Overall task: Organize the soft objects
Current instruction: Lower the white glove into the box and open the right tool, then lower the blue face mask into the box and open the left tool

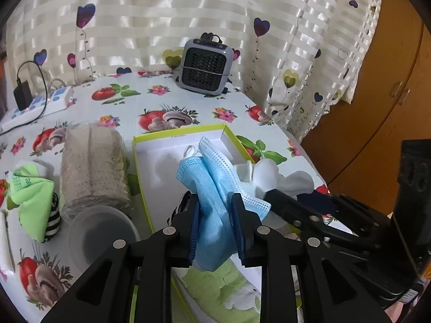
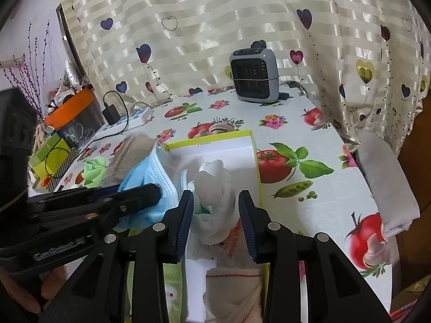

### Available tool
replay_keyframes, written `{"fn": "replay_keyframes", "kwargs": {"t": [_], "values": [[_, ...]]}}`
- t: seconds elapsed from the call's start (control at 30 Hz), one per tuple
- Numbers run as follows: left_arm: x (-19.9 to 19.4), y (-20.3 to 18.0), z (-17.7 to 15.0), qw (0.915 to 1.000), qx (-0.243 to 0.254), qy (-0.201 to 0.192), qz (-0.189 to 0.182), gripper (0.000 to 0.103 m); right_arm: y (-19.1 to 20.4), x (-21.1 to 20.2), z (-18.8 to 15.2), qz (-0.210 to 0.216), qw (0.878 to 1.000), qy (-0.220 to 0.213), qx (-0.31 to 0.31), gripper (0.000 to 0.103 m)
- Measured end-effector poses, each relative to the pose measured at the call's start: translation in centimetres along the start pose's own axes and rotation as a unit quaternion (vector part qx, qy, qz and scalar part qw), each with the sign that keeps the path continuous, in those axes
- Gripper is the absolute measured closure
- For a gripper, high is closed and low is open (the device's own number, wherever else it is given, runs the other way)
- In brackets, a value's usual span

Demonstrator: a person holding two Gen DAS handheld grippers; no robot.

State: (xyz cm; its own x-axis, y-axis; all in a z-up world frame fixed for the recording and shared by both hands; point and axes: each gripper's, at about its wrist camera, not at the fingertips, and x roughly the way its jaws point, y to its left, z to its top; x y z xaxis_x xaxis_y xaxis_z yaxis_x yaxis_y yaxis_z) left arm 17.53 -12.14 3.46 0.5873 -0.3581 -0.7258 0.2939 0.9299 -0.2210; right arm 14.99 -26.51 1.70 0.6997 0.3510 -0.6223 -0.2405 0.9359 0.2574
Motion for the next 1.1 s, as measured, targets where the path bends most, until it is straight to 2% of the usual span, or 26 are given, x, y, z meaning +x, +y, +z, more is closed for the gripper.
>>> {"fn": "replay_keyframes", "kwargs": {"t": [0.2, 0.53, 0.9, 1.1], "values": [[0.2, 0.1, 0.0, 1.0, -0.006, 0.003, -0.002, 0.071, -0.2, -1.7, 0.1, 0.003, 1.0, -0.022, 0.009, 0.067], [-0.7, -0.6, 0.0, 0.9998, 0.006, -0.013, 0.011, 0.071, -0.3, -2.3, -0.1, 0.028, 0.999, -0.032, 0.014, 0.067], [-2.5, -1.7, -0.7, 0.9956, 0.034, -0.029, 0.083, 0.071, -0.1, -4.3, -0.5, 0.031, 0.998, -0.045, 0.013, 0.067], [-4.0, -3.3, -1.3, 0.9813, 0.077, -0.047, 0.17, 0.071, 0.2, -5.4, -0.9, 0.032, 0.998, -0.049, 0.01, 0.067]]}}
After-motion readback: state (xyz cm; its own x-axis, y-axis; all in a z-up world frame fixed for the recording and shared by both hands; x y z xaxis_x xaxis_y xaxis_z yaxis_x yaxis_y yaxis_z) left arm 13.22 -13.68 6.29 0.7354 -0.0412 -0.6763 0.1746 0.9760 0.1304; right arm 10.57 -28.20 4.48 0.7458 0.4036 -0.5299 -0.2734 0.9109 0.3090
